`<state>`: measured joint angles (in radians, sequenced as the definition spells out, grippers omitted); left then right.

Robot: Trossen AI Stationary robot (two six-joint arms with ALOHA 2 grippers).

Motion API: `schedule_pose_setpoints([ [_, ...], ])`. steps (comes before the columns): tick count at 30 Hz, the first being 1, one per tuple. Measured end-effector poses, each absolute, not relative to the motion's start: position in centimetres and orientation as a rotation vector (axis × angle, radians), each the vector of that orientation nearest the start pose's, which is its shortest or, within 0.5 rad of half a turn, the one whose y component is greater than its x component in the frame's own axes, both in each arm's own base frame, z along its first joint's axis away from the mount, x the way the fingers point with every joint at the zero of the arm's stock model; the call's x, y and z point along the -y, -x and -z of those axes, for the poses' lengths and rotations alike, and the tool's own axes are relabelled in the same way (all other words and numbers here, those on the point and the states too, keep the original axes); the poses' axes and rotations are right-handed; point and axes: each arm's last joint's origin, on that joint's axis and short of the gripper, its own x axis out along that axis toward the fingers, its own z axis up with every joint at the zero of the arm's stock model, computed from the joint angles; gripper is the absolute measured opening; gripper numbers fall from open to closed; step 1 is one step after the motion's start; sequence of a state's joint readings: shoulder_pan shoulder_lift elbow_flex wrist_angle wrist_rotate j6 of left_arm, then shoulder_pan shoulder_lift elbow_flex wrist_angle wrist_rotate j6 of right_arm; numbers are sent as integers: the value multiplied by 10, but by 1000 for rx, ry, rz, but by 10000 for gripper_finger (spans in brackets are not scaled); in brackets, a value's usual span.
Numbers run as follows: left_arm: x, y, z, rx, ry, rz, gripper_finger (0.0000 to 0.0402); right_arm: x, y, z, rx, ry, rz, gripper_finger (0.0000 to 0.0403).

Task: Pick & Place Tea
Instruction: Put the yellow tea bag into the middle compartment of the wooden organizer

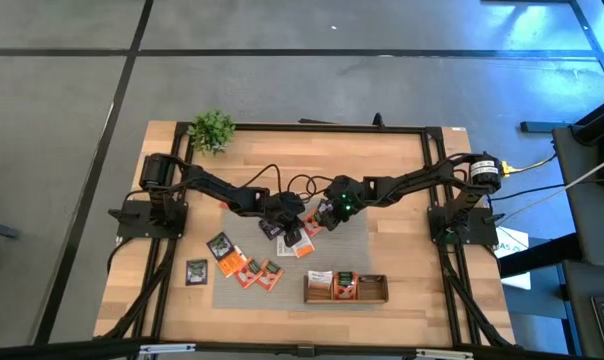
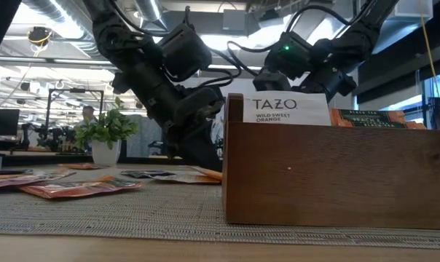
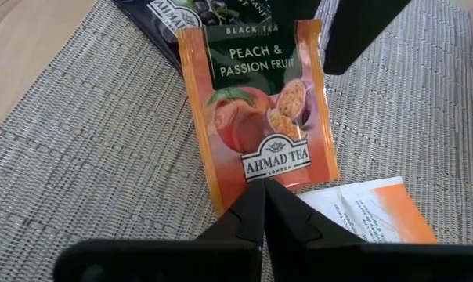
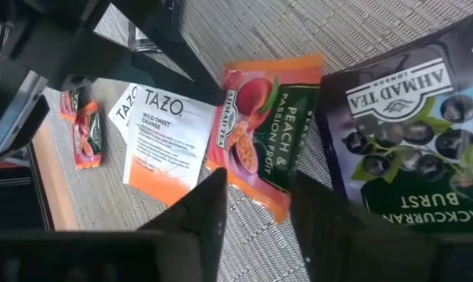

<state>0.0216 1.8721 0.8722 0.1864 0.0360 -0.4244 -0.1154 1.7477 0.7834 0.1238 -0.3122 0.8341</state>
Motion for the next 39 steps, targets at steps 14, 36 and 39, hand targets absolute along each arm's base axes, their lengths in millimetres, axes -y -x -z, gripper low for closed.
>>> schedule_pose_setpoints([
  [14,-7,-346,-114,-805,412,-166,3,28,-318,-125,-856,-959,190,8],
  [36,-30,-315,-223,-525,374,-171,4,-25,-270,-293,-883,-432,26,2],
  [39,-29,-314,-225,-517,374,-167,4,-57,-261,-319,-935,-340,-20,2],
])
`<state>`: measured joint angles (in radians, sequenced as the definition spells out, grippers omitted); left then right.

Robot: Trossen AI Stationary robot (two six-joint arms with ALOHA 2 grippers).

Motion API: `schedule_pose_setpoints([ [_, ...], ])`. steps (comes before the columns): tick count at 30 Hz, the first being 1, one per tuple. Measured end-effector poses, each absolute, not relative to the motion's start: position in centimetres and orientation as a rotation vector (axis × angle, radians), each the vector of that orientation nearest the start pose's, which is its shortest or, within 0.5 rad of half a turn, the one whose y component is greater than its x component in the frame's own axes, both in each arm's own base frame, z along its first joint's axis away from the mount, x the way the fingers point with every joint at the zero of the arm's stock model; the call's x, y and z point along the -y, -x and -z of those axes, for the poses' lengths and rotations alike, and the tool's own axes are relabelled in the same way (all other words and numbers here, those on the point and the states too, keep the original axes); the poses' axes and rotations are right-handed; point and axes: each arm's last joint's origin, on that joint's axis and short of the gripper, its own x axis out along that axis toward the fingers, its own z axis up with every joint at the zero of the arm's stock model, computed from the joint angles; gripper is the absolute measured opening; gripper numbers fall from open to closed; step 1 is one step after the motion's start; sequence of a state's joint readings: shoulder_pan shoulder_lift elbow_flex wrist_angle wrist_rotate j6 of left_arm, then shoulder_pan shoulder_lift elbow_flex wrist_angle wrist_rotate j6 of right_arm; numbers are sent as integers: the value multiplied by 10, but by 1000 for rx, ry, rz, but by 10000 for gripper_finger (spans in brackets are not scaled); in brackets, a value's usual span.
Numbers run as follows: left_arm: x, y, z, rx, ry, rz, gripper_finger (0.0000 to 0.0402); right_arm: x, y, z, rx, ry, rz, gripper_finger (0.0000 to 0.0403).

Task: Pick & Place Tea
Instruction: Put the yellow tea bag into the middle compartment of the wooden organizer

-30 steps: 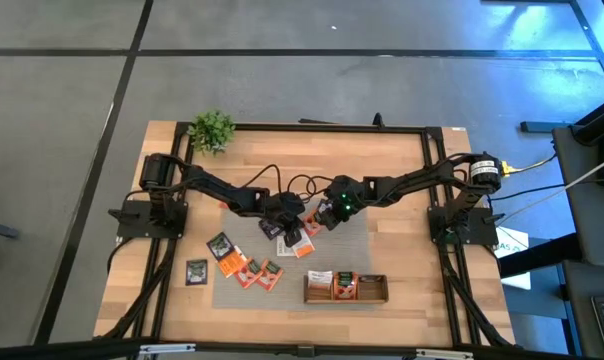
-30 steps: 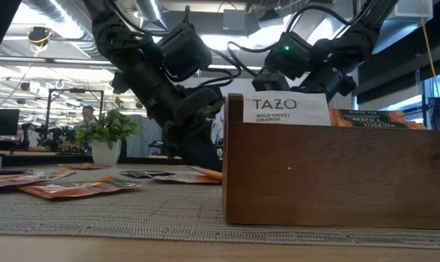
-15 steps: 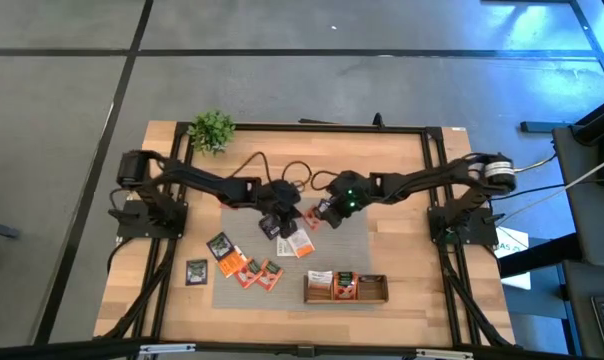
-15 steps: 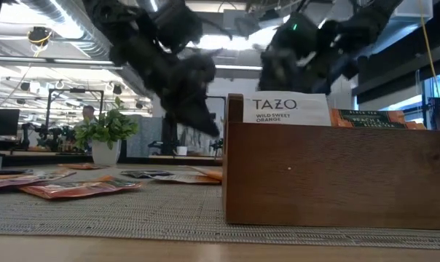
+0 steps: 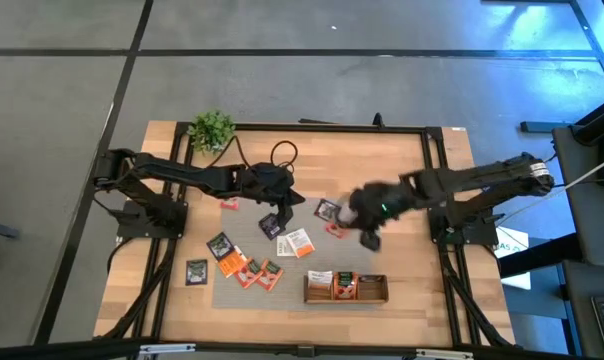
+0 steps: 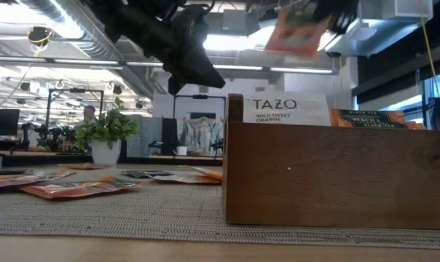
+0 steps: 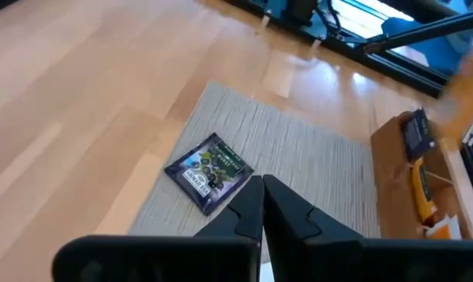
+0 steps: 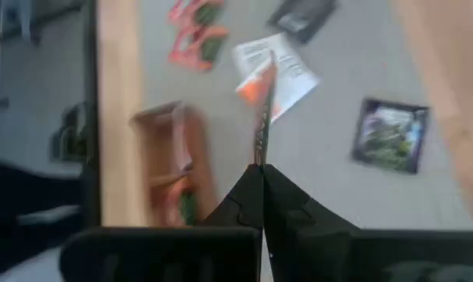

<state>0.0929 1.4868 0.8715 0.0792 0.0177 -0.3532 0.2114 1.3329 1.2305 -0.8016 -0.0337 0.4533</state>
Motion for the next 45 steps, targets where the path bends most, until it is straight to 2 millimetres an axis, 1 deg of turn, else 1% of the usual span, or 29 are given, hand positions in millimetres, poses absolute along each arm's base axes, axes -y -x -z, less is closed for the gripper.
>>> schedule_pose_setpoints([
  [1,-28,-314,-225,-519,373,-165,4,-68,-259,-324,-946,-325,-33,1],
  [3,-26,-315,-225,-520,372,-160,4,-89,-254,-329,-975,-308,-58,1],
  [6,-26,-315,-225,-519,375,-160,4,-117,-248,-326,-1001,-295,-97,1],
  [9,-26,-315,-225,-510,400,-167,4,-142,-246,-313,-1046,-240,-112,1],
  [12,-26,-315,-225,-508,434,-175,4,-163,-249,-296,-1078,-176,-118,1],
  [15,-25,-315,-225,-506,467,-179,4,-180,-256,-277,-1124,-134,-126,1],
  [17,-23,-315,-225,-505,473,-176,4,-187,-259,-265,-1154,-111,-123,0],
  [21,-18,-316,-226,-503,470,-159,4,-196,-267,-247,-1194,-79,-113,0],
  [26,-12,-316,-226,-504,465,-139,4,-199,-272,-232,-1229,-58,-97,0],
  [32,-6,-317,-226,-508,460,-121,4,-203,-277,-219,-1249,-25,-101,0],
  [39,-6,-317,-226,-508,460,-120,4,-208,-284,-204,-1263,-14,-101,5],
  [45,-6,-317,-226,-508,460,-120,4,-209,-285,-202,-1266,-5,-104,7],
])
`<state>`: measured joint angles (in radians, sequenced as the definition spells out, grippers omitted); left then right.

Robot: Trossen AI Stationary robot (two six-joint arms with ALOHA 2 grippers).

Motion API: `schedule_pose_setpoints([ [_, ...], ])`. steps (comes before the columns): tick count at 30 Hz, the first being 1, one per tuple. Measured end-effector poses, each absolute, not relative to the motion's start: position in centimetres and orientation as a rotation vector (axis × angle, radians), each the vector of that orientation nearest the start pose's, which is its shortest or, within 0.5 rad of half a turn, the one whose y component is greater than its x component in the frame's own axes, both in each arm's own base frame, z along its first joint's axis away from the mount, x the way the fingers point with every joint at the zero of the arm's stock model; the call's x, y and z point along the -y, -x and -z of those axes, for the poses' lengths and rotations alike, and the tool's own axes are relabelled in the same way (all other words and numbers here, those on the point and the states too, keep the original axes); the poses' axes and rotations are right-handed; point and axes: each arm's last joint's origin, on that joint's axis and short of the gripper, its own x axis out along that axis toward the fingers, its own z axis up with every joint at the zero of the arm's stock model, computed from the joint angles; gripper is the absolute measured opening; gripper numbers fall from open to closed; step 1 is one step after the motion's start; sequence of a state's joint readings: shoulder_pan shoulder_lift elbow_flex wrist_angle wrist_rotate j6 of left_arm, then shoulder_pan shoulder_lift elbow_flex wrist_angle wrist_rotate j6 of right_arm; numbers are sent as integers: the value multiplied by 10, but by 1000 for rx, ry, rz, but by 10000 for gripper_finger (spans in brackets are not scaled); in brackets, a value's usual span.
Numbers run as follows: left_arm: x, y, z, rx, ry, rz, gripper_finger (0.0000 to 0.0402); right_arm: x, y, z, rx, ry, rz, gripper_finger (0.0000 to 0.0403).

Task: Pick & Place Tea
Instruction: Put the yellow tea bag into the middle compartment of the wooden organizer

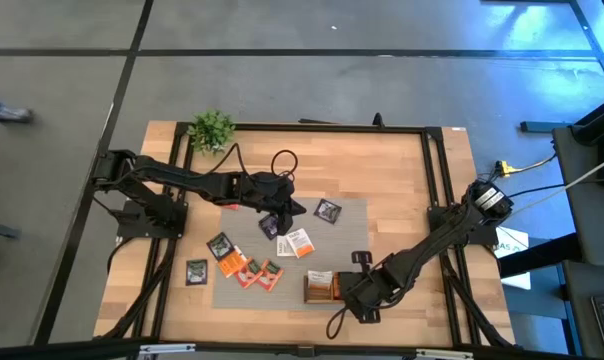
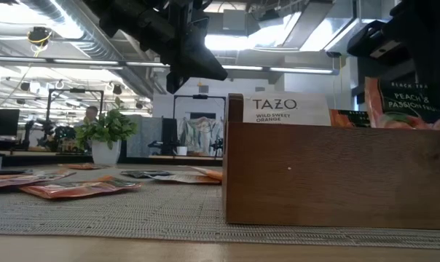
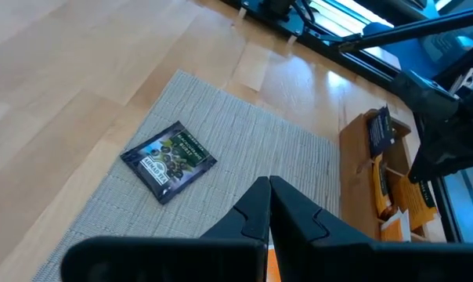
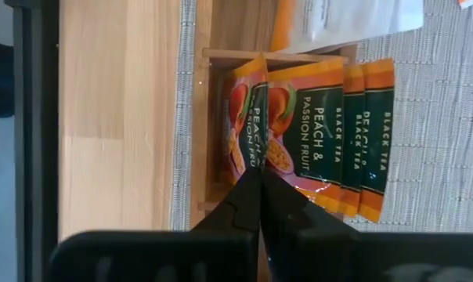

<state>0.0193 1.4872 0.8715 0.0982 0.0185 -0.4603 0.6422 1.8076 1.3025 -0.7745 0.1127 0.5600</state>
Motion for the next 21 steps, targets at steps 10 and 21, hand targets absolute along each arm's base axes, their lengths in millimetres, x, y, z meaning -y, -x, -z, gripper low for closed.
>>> schedule_pose_setpoints([
  [10,-6,-317,-226,-509,459,-120,4,-206,-287,-202,-1273,13,-132,60],
  [21,-6,-317,-226,-510,458,-119,4,-206,-289,-230,-1271,20,-48,165],
])
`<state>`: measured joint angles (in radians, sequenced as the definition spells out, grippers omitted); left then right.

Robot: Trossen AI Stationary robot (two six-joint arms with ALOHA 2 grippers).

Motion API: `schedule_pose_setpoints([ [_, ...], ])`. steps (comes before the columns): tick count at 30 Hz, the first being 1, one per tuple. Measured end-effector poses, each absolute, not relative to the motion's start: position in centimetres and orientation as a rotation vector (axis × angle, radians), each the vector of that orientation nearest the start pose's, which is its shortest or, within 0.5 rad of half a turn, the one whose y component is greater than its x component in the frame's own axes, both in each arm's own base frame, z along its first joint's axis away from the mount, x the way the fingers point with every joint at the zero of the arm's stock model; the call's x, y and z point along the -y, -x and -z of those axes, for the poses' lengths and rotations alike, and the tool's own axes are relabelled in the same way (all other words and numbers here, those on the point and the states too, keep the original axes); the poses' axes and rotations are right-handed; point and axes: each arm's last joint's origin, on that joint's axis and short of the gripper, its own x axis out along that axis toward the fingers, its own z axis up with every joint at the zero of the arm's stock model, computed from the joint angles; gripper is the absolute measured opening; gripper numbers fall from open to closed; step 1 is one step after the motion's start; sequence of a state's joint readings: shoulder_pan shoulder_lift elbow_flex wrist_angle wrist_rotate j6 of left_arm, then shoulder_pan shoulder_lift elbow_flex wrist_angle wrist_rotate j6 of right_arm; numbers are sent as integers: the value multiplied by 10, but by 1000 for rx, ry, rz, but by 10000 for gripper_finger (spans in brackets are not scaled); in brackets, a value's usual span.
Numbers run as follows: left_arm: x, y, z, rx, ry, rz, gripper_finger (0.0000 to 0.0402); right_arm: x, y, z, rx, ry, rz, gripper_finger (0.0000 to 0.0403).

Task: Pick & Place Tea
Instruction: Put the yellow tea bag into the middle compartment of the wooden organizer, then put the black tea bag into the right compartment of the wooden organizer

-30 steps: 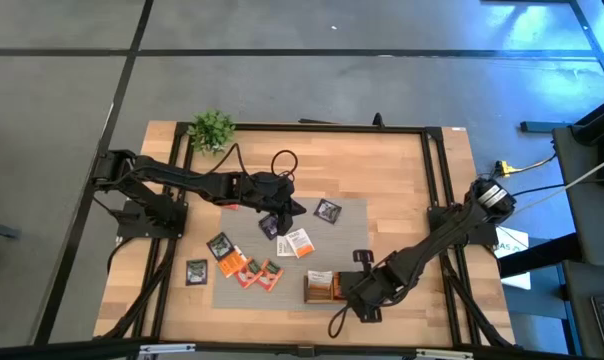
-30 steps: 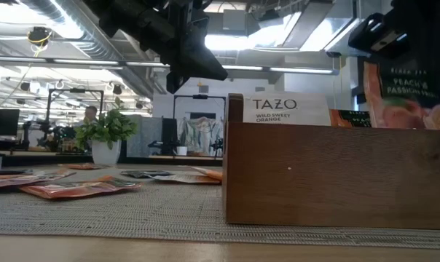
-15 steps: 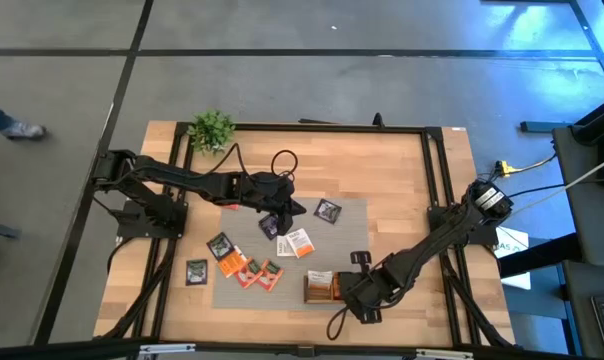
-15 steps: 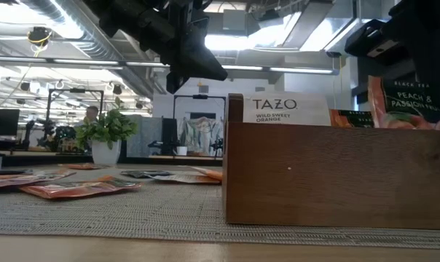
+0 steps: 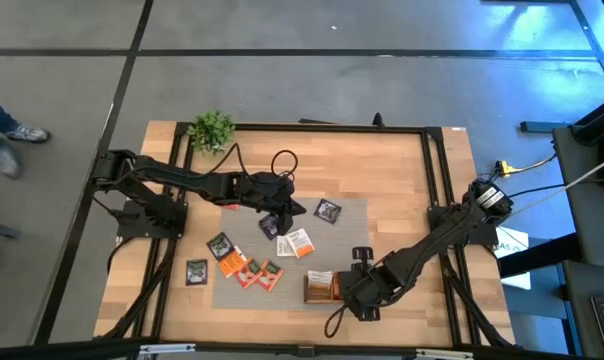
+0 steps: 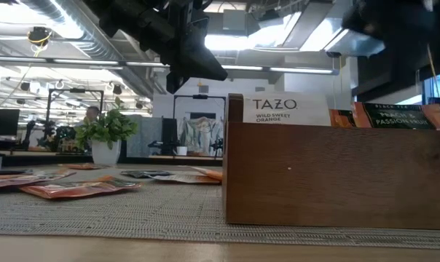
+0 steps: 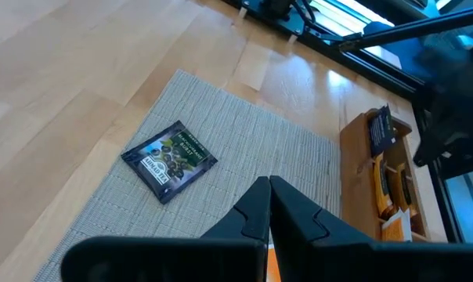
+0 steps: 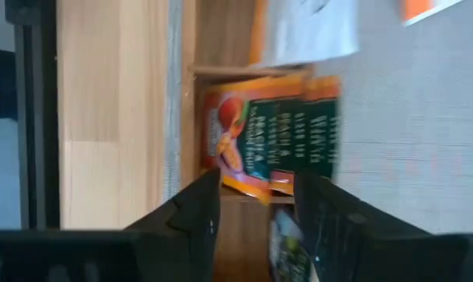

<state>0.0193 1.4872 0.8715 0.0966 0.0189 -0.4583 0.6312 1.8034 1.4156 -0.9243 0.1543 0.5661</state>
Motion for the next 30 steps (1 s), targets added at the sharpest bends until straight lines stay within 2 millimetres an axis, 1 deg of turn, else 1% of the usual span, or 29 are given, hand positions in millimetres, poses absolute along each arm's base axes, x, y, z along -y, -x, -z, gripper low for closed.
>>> schedule_pose_setpoints([
  [4,-6,-317,-226,-509,459,-120,4,-202,-293,-257,-1262,70,-37,173],
  [7,-6,-317,-227,-498,460,-117,4,-194,-296,-277,-1254,124,-25,174],
  [9,-6,-317,-227,-495,460,-116,4,-187,-296,-290,-1213,185,-23,174],
  [11,-6,-317,-228,-492,459,-116,4,-179,-294,-302,-1149,271,22,174],
  [13,-6,-317,-228,-489,457,-125,4,-170,-292,-313,-1092,321,66,174],
  [14,-6,-317,-228,-486,455,-137,4,-164,-292,-318,-1081,317,74,174],
  [17,-11,-317,-228,-479,459,-169,4,-137,-293,-325,-1070,232,70,174],
  [20,-22,-317,-228,-478,463,-175,3,-104,-298,-316,-1057,79,49,174],
  [24,-37,-318,-220,-508,428,-155,3,-60,-302,-292,-940,-159,29,174],
  [27,-48,-323,-208,-531,453,-144,3,-34,-301,-269,-829,-335,103,174],
  [30,-55,-332,-188,-557,512,-133,3,-16,-300,-244,-757,-519,199,174],
])
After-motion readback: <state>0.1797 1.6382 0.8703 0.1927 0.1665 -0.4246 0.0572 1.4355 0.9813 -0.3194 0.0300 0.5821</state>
